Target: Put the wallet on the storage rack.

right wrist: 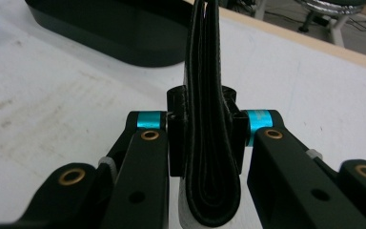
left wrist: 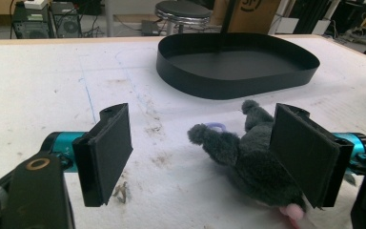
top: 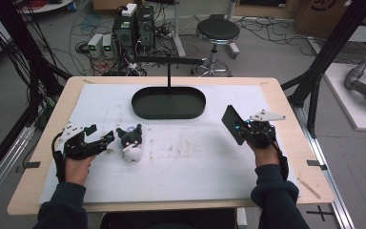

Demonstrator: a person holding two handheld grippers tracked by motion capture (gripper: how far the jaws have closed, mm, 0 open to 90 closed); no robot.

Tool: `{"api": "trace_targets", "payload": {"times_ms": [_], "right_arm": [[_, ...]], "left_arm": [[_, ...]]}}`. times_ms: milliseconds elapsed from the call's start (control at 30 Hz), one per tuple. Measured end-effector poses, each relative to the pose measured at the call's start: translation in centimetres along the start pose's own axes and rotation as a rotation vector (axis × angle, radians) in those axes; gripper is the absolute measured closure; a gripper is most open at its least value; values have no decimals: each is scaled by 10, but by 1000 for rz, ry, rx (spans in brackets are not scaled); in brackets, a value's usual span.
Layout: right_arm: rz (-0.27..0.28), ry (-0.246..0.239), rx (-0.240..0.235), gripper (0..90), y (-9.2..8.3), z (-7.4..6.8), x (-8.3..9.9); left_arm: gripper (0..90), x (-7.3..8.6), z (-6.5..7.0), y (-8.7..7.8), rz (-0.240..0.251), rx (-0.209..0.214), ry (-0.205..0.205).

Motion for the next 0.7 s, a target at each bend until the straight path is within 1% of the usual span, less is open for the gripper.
{"api": "trace_targets", "payload": {"times_ms": [67, 133, 167, 200, 267, 300, 400, 467, 533, 600, 633, 667, 700], "right_arm": [[12, -6, -20, 773, 2, -1, -9], [25, -22, -34, 773, 5, -2, -18], [35, -35, -59, 773, 9, -4, -28], [35, -35, -59, 773, 9, -4, -28], [43, -54, -86, 773, 14, -5, -37], [46, -52, -101, 773, 17, -6, -42], [57, -50, -158, 773, 29, -10, -54], [77, -67, -187, 773, 37, -15, -61], [93, -83, -206, 773, 46, -19, -69], [90, -91, -225, 773, 56, -25, -75], [89, -104, -230, 773, 61, -28, -78], [92, -124, -232, 773, 72, -34, -85], [92, -124, -232, 773, 72, -34, -85]], "left_arm": [[219, 0, 0, 0, 3, 3, 0], [219, 0, 1, 1, 4, 5, 1], [219, -1, 1, 1, 4, 8, 2], [219, -1, 1, 1, 3, 10, 4], [219, -1, 1, 1, 7, 12, 5], [219, -1, 1, 1, 7, 13, 5], [219, -1, 0, 2, 8, 13, 4], [219, -1, 0, 2, 6, 13, 5], [219, -1, 0, 2, 6, 16, 8], [219, -1, 0, 2, 5, 18, 10], [219, -1, 0, 2, 5, 17, 9], [219, -1, 1, 2, 5, 17, 9], [219, -1, 1, 2, 6, 18, 9]]}}
Point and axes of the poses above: each handheld gripper's, and its own axes: y roughly forward along the jaws, x roughly out of its underside, z roughly to its right, the point moved 6 cm from there along y, roughly forward along the jaws, and after that the axes turned 2 degrees about -z, right-handed, at the moved point
